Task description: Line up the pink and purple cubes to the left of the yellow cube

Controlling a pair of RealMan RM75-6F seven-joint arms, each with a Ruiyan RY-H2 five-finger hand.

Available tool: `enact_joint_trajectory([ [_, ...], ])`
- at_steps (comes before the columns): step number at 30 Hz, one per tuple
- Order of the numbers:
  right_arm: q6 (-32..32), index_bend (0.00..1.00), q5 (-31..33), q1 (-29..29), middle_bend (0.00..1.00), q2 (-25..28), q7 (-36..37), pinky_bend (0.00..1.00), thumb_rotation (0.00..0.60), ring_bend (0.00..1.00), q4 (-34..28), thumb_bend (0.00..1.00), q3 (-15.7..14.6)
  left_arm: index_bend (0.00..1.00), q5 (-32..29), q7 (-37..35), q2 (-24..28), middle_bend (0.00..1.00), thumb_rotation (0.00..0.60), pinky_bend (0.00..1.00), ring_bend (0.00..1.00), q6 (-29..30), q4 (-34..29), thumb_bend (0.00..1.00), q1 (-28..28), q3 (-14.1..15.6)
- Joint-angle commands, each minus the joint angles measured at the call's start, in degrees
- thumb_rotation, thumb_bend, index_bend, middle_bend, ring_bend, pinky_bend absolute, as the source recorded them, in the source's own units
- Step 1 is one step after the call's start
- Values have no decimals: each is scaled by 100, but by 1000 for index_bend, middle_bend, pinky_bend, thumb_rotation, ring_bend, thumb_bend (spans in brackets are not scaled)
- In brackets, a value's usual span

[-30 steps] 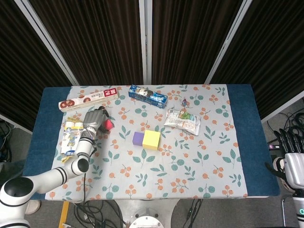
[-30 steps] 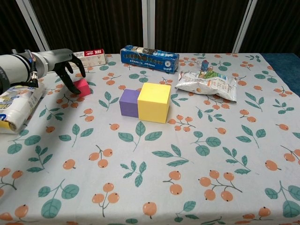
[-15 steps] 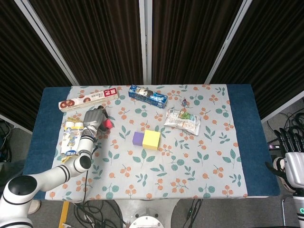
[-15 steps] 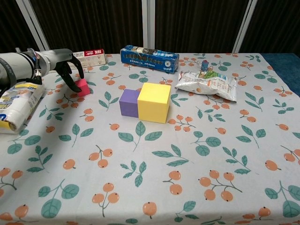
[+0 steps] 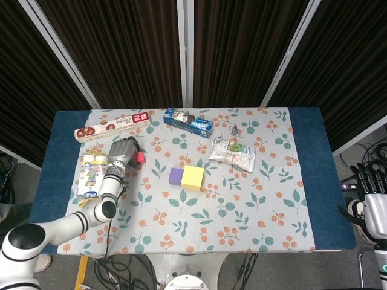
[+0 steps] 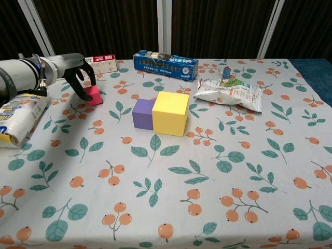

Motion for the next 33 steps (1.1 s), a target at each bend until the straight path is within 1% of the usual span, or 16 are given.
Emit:
enact_joint_trajectory([
  [1, 5, 0, -19, 4, 41, -8, 1, 30, 600, 0, -1, 75, -3, 587, 626, -260, 349, 304, 600, 291, 244, -58, -462, 341, 171, 161],
  [7, 35, 0, -57, -7, 41, -23, -7, 31, 600, 0, -23, 75, -18, 586, 1484, -702, 769, 304, 600, 289, 244, -73, -1218, 338, 386, 342],
  [9, 57, 0, -71, -18, 41, -22, -19, 30, 600, 0, -33, 75, -24, 584, 1767, -822, 838, 304, 600, 288, 244, -79, -1418, 337, 409, 394],
  [12, 86, 0, -83, -33, 41, -14, -34, 31, 600, 0, -49, 75, -26, 583, 2097, -888, 811, 303, 600, 286, 244, 0, -1558, 334, 401, 462],
  [19, 97, 0, -56, -58, 40, 7, -54, 30, 600, 0, -71, 75, -29, 581, 2386, -897, 559, 303, 600, 284, 244, 36, -1446, 333, 215, 467],
  [27, 83, 0, -4, -79, 41, -27, -16, 31, 600, 0, -16, 75, -32, 579, 2383, -886, 308, 302, 600, 283, 244, -72, -1175, 330, -39, 376],
  [33, 74, 0, 45, -100, 41, -44, 40, 30, 600, 0, 55, 75, -28, 578, 2431, -762, 164, 302, 600, 281, 244, -143, -960, 330, -203, 429],
])
